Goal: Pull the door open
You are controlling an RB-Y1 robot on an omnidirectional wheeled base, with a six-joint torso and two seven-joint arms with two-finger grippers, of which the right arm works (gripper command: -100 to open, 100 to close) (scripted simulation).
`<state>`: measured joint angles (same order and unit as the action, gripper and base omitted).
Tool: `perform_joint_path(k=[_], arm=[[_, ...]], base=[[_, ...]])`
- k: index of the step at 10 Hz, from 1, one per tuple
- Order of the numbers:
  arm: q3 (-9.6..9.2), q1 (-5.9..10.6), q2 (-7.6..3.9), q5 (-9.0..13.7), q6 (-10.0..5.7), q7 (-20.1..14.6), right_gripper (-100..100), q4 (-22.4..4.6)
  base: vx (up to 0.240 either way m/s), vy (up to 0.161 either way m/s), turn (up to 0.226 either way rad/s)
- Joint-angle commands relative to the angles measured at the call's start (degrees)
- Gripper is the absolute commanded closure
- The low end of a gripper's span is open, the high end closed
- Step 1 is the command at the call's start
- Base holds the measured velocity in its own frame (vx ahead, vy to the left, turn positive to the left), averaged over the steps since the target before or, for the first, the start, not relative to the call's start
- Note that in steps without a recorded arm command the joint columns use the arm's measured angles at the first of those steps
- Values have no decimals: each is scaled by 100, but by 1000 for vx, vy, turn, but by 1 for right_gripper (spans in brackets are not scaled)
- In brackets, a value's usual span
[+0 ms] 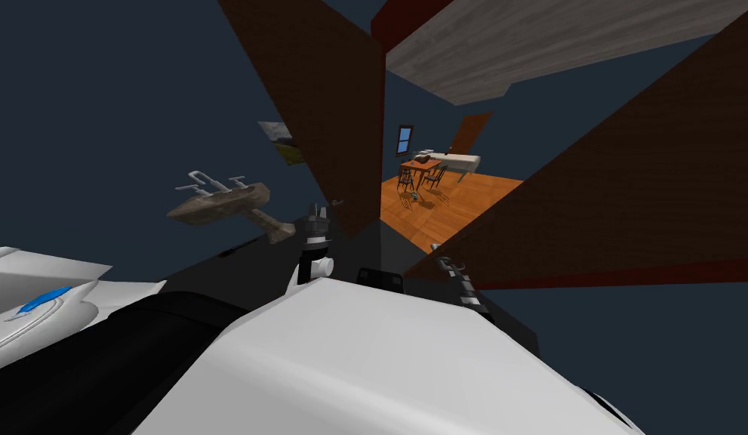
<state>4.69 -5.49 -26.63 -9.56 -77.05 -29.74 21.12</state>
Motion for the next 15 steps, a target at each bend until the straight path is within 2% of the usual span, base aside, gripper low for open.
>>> perform_joint_path(k=[1,5,6,10,11,12,13,14,15], arm=[[-67,109,-37,65,-69,15,100,-166],[-200,266,-72,166,-120,39,100,-358],[-187,239,-51,145,-90,36,100,-304],[-147,136,-71,121,-313,37,100,-432],[-147,83,-71,121,-216,37,100,27],[-147,136,-71,121,-223,37,100,21],[-147,136,-71,121,-201,37,100,146],[-147,136,-71,121,-313,37,100,-193],[-140,122,-75,118,-344,36,100,-448]], base=[[-190,-37,151],[-207,-69,139],[-83,-28,36],[-167,-55,177],[-138,-47,59],[-59,-16,-16],[-8,-1,-19],[22,3,13],[-1,-11,90]])
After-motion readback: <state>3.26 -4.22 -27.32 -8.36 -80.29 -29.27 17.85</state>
